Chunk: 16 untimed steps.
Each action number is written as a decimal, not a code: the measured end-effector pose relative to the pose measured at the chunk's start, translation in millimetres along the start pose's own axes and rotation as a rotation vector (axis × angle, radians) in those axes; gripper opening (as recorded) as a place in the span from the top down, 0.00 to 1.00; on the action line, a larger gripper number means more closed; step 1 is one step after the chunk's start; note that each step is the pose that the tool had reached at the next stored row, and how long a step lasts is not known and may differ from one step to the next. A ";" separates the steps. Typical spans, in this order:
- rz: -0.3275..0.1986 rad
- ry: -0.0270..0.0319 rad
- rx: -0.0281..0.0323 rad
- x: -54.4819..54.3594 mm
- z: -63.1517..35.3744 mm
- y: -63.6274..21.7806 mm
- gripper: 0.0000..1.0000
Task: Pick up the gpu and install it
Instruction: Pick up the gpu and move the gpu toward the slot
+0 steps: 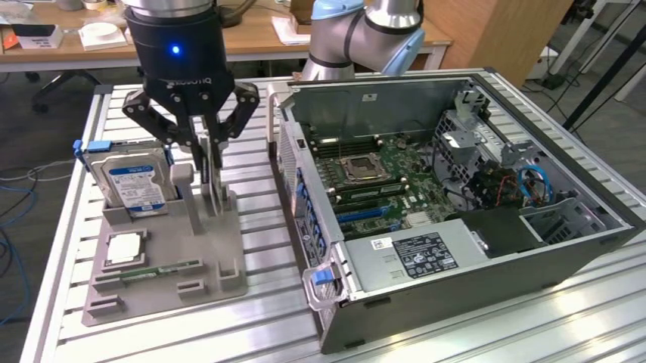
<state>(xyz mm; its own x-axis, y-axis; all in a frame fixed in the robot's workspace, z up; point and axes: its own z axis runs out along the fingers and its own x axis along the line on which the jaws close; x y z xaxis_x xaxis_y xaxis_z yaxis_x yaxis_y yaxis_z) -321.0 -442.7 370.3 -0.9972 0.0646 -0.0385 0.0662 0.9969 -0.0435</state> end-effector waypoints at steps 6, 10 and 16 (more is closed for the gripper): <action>0.000 0.0000 0.0000 -0.3 -9.8 -0.1 0.74; 0.000 0.0000 -0.0001 -0.5 -16.4 -0.3 0.74; 0.000 0.0001 0.0001 -1.6 -16.5 -0.1 0.74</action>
<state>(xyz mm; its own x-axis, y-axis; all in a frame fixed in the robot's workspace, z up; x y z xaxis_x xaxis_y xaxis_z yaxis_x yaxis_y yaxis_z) -320.0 -442.2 386.8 -0.9972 0.0648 -0.0384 0.0664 0.9968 -0.0436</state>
